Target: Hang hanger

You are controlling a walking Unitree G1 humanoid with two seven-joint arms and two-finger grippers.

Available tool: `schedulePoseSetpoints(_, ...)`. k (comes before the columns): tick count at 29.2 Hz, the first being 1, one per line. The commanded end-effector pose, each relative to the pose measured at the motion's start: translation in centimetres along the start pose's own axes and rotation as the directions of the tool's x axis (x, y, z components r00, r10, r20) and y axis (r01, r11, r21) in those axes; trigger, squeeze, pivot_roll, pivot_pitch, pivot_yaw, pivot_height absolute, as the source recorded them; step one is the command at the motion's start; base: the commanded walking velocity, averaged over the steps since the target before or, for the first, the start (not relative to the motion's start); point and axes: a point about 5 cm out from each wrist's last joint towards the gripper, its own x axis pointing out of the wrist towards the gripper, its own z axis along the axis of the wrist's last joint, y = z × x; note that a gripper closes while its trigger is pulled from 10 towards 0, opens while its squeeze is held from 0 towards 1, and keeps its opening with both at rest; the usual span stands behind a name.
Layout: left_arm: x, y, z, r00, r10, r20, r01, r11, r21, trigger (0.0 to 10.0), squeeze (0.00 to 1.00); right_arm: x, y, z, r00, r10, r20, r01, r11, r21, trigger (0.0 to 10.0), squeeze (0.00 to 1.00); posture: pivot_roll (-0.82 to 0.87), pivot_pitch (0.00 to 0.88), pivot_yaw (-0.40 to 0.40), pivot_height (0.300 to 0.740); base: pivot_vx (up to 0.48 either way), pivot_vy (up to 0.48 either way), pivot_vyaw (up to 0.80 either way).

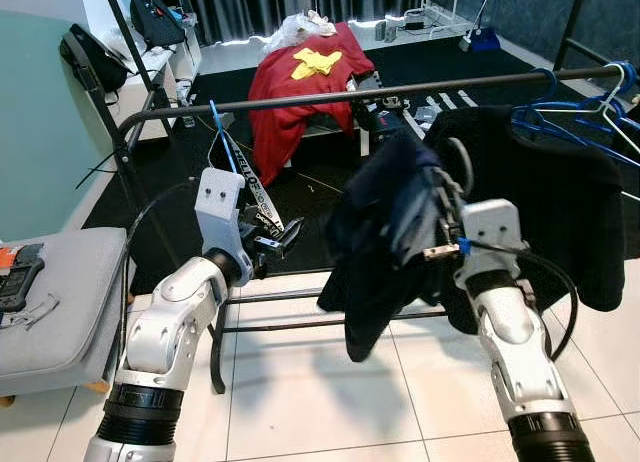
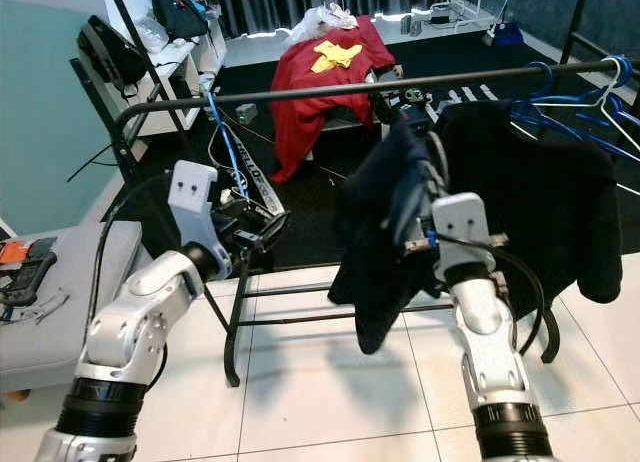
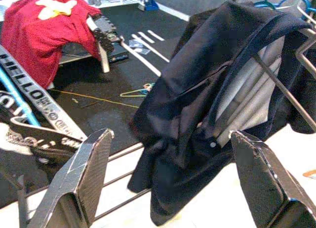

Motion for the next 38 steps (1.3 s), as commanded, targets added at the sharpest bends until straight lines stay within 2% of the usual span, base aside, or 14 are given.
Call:
schedulePoseSetpoints(1,-0.2,0.6,-0.5,0.999,0.019,-0.026,-0.018,1.0,0.014,10.0,0.0,0.0,0.3,0.5,0.999,-0.014,0.049,0.014,1.0,-0.003,10.0,0.0,-0.09,0.016,0.102,0.74,0.0,0.0,0.0)
schedulePoseSetpoints(10,-0.2,0.6,-0.6,0.999,0.013,-0.031,-0.012,1.0,0.019,10.0,0.0,-0.2,0.5,0.2,0.999,-0.027,0.045,0.027,1.0,-0.013,10.0,0.0,-0.09,0.007,0.101,0.74,0.0,0.0,0.0)
schedulePoseSetpoints(14,-0.2,0.6,-0.7,0.999,0.009,-0.034,-0.008,1.0,0.027,10.0,0.0,0.1,0.9,0.4,0.998,0.002,0.059,-0.005,0.999,0.046,10.0,0.0,-0.09,0.006,0.1,0.74,0.0,0.0,0.0)
schedulePoseSetpoints(15,0.2,1.3,-0.9,0.999,0.031,-0.038,-0.03,0.998,0.047,10.0,0.0,0.5,1.8,0.8,0.982,0.175,0.068,-0.187,0.954,0.236,10.0,0.0,-0.08,0.009,0.098,0.74,0.0,0.0,0.0)
schedulePoseSetpoints(16,0.2,1.3,-0.9,0.999,0.031,-0.038,-0.03,0.998,0.047,10.0,0.0,0.5,1.8,0.8,0.982,0.175,0.068,-0.187,0.954,0.236,10.0,0.0,-0.08,0.009,0.098,0.74,0.0,0.0,0.0)
schedulePoseSetpoints(18,0.7,2.5,-1.3,0.996,0.07,-0.046,-0.067,0.996,0.066,10.0,0.0,0.3,3.1,2.4,0.875,0.437,0.207,-0.482,0.755,0.443,10.0,0.0,-0.08,0.012,0.095,0.74,0.0,0.0,0.0)
schedulePoseSetpoints(19,0.7,2.5,-1.3,0.996,0.07,-0.046,-0.067,0.996,0.066,10.0,0.0,0.3,3.1,2.4,0.875,0.437,0.207,-0.482,0.755,0.443,10.0,0.0,-0.08,0.012,0.095,0.74,0.0,0.0,0.0)
schedulePoseSetpoints(20,0.8,3.0,-1.5,0.995,0.083,-0.053,-0.08,0.995,0.068,10.0,0.0,-0.1,3.1,3.0,0.809,0.525,0.264,-0.585,0.674,0.452,10.0,0.0,-0.08,0.017,0.093,0.74,0.0,0.0,0.0)
schedulePoseSetpoints(23,0.8,2.9,-1.7,0.995,0.077,-0.06,-0.074,0.996,0.049,10.0,0.0,-0.5,2.5,3.6,0.761,0.579,0.292,-0.644,0.618,0.451,10.0,0.0,-0.09,0.02,0.093,0.74,0.0,0.0,0.0)
schedulePoseSetpoints(25,0.7,1.5,-1.9,0.998,0.036,-0.048,-0.037,0.999,-0.022,10.0,0.0,-1.2,1.7,4.4,0.677,0.658,0.331,-0.726,0.521,0.448,10.0,0.0,-0.09,0.029,0.092,0.74,0.0,0.0,0.0)
schedulePoseSetpoints(27,0.7,1.5,-1.9,0.998,0.036,-0.048,-0.037,0.999,-0.022,10.0,0.0,-1.2,1.7,4.4,0.677,0.658,0.331,-0.726,0.521,0.448,10.0,0.0,-0.09,0.029,0.092,0.74,0.0,0.0,0.0)
schedulePoseSetpoints(28,0.7,0.9,-1.8,0.999,0.019,-0.037,-0.02,0.999,-0.045,10.0,0.39,-1.4,1.6,4.6,0.654,0.675,0.341,-0.744,0.494,0.449,10.0,0.0,-0.09,0.03,0.092,0.74,0.0,0.0,0.0)
schedulePoseSetpoints(29,0.9,0.1,-1.7,0.999,0.049,-0.007,-0.049,0.997,-0.066,10.0,1.0,-1.3,1.5,4.7,0.651,0.676,0.346,-0.748,0.496,0.44,10.0,0.0,-0.09,0.039,0.088,0.74,0.0,0.0,0.0)
schedulePoseSetpoints(38,0.5,-0.5,-0.5,0.979,0.18,0.095,-0.167,0.978,-0.126,10.0,1.0,-0.9,1.4,5.0,0.641,0.672,0.372,-0.759,0.483,0.437,10.0,0.0,-0.08,0.05,0.079,0.74,0.0,0.0,0.0)
